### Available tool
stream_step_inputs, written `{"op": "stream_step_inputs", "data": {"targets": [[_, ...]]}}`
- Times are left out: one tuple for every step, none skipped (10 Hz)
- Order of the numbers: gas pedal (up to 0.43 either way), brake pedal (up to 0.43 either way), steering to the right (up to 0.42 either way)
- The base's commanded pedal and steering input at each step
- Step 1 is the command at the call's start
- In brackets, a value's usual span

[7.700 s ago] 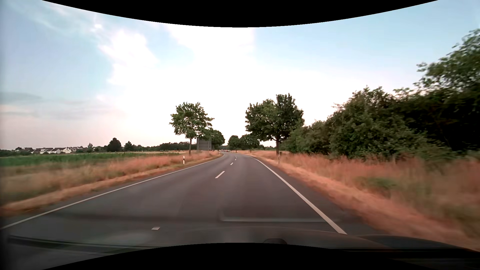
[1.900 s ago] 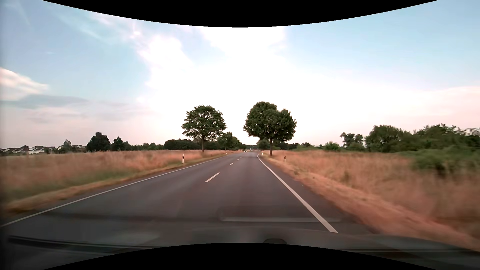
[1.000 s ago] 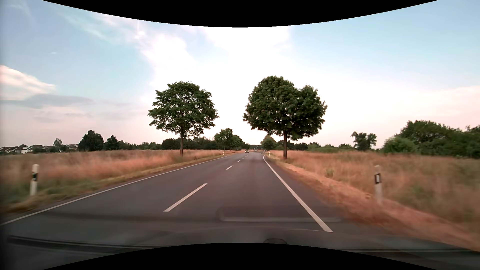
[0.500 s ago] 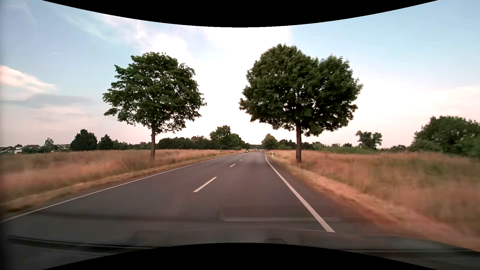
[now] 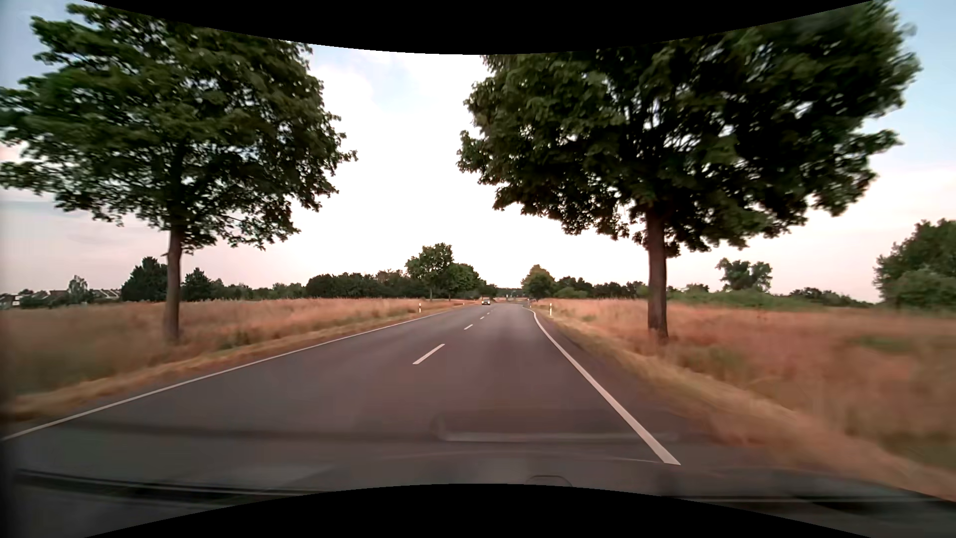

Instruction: Follow the waypoints while adhering to traffic rules and regulations

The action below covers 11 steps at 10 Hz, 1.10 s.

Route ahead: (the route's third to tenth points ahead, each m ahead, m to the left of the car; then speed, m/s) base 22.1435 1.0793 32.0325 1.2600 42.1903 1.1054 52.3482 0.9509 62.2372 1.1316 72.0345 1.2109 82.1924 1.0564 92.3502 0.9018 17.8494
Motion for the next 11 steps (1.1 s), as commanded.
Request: {"op": "stream_step_inputs", "data": {"targets": [[0.138,0.0,-0.001],[0.138,0.0,-0.001],[0.138,0.0,-0.001],[0.138,0.0,-0.001],[0.13,0.0,-0.001],[0.118,0.0,-0.002],[0.118,0.0,-0.001],[0.118,0.0,-0.002],[0.118,0.0,-0.002],[0.098,0.0,-0.002],[0.059,0.0,-0.002]]}}
